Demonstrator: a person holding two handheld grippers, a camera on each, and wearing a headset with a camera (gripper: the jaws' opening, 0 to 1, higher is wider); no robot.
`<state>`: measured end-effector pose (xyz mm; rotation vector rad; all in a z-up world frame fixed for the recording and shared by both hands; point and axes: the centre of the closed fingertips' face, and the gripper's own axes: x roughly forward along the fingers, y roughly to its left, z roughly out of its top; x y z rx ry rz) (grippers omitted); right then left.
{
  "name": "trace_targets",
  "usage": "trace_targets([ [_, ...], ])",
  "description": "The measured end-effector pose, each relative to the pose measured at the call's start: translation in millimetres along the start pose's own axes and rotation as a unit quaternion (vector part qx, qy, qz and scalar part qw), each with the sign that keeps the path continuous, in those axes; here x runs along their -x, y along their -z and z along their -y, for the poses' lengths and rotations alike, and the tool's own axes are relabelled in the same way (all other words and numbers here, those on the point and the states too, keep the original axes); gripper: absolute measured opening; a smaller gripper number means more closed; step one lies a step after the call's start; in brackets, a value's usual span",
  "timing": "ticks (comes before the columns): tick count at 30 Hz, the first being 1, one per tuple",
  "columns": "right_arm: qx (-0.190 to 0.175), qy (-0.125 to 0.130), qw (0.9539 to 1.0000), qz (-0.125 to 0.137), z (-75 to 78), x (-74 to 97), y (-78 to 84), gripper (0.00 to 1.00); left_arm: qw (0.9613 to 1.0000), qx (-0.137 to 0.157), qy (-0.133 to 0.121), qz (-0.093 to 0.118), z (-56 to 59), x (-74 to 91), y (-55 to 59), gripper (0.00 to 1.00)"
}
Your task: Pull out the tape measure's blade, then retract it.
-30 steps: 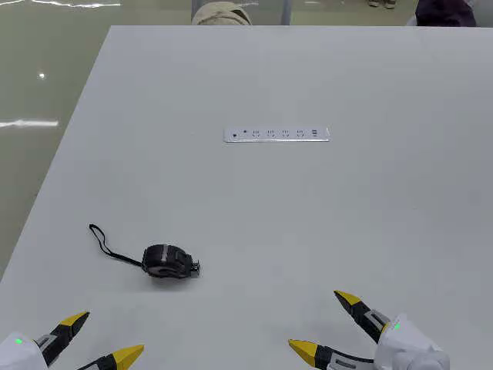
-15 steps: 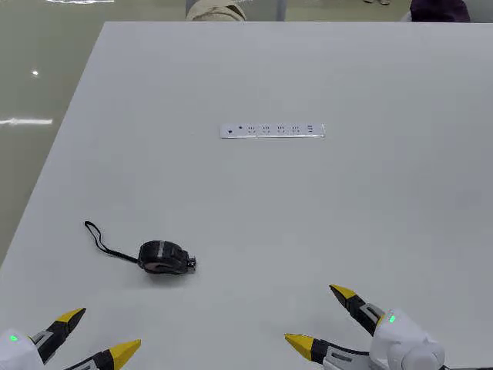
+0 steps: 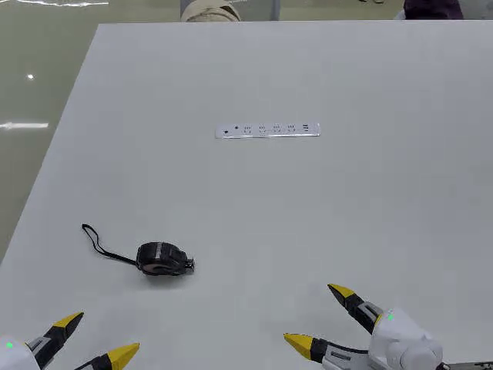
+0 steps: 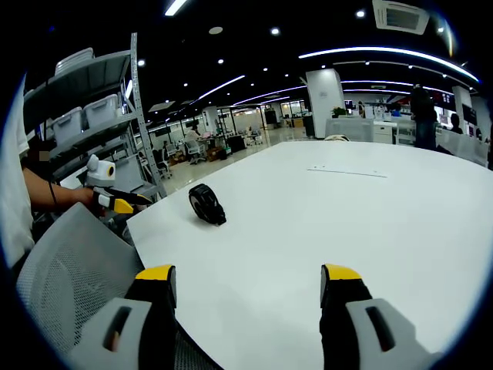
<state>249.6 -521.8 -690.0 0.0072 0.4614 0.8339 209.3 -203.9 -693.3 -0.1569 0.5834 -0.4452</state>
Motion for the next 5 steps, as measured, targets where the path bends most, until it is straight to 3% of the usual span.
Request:
trace_targets([
  [5,0.001,0.000,1.0000,0.000,0.0,-0.1,-0.3,0.77,1.0000,0.000,0.000,0.000,0.1,0.2,-1.1,0.79],
])
